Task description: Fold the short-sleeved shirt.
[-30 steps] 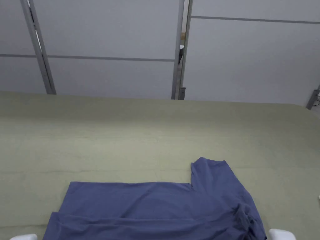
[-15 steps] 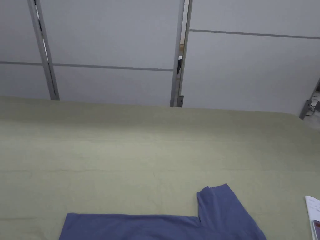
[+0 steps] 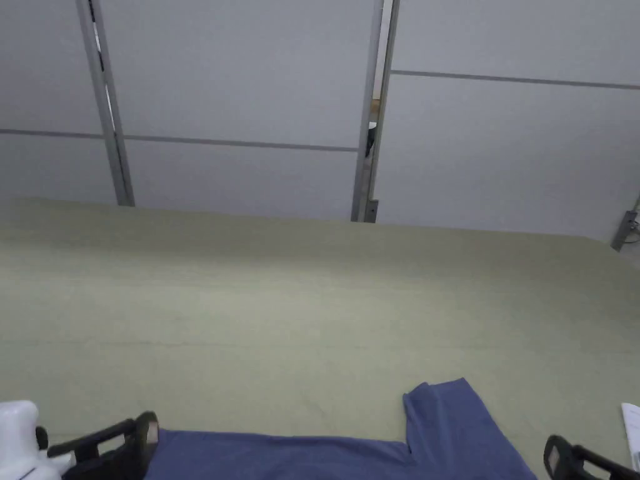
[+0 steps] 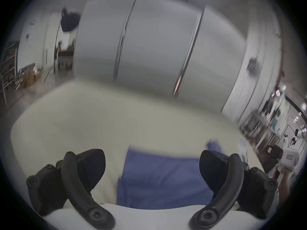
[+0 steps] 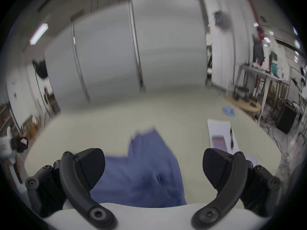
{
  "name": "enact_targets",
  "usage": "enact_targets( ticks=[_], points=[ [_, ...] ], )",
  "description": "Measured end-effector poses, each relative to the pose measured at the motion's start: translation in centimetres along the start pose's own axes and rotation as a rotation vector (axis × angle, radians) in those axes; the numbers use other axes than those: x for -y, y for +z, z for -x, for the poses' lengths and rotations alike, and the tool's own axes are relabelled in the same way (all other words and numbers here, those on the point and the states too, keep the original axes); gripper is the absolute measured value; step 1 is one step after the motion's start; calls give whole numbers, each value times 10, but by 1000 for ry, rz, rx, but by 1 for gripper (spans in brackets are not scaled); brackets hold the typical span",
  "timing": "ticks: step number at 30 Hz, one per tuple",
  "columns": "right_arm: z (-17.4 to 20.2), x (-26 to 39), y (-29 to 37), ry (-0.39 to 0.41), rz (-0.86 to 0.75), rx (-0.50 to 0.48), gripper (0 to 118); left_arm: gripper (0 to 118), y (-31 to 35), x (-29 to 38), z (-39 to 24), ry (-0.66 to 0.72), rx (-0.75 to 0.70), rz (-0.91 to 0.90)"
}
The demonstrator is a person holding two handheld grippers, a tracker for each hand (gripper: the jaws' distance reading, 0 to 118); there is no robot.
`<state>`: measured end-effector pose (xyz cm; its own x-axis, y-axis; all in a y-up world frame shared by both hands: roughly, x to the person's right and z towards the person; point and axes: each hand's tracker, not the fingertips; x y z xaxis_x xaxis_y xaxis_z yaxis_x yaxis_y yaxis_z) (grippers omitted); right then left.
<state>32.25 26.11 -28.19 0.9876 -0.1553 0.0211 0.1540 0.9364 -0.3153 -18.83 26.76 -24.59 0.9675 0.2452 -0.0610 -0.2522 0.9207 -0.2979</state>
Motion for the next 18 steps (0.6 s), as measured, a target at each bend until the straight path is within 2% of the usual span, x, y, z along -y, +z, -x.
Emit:
enact_targets(
  ticks=[1, 2, 3, 4, 5, 6, 7, 8, 10, 12, 13, 14, 15, 16, 17, 18],
  points=[
    [6, -10, 3, -11, -65, -12, 117, 114, 1, -10, -10, -35, -7, -61],
    [12, -18, 6, -25, -141, -46, 110, 97, 2, -17, -19, -84, -3, -130],
    [16, -25, 9, -35, -195, -90, 71, 35, 0, -22, -26, -122, -12, -192],
    [21, -31, 9, -36, -232, -112, 7, 0, -4, -28, -32, -145, -38, -215],
    [33, -37, 7, -20, -243, -58, 2, 0, -15, -33, -37, -149, -78, -189],
    [45, -39, 6, -9, -269, -22, 2, 0, -23, -31, -35, -122, -44, -173],
    [46, -41, 12, -10, -249, -59, 2, 0, -34, -32, -30, -84, 84, -89],
    [49, -43, 12, -17, -204, -139, 2, 0, -43, -27, -30, -48, 95, -81],
    [61, -37, 2, -15, -203, -108, 2, 0, -67, -29, -18, -60, 41, -15],
    [67, -31, -2, 21, -166, -108, 2, 0, -103, -17, 0, -49, 5, 94],
    [58, -25, -21, 16, -156, -106, 2, 0, -123, -9, 10, -47, -11, 158],
    [56, -21, -28, 6, -122, -119, 2, 10, -150, -3, 19, -37, -16, 244],
    [56, -18, -33, -4, -103, -116, 2, 10, -175, 12, 32, -20, -36, 338],
    [56, -14, -38, -9, -84, -103, 2, 19, -195, 27, 43, 12, -70, 419],
    [51, -7, -50, -12, -63, -100, 2, 44, -217, 44, 55, 26, -110, 535],
    [49, -3, -55, -13, -49, -101, 2, 107, -234, 58, 60, 20, -151, 645]
  ],
)
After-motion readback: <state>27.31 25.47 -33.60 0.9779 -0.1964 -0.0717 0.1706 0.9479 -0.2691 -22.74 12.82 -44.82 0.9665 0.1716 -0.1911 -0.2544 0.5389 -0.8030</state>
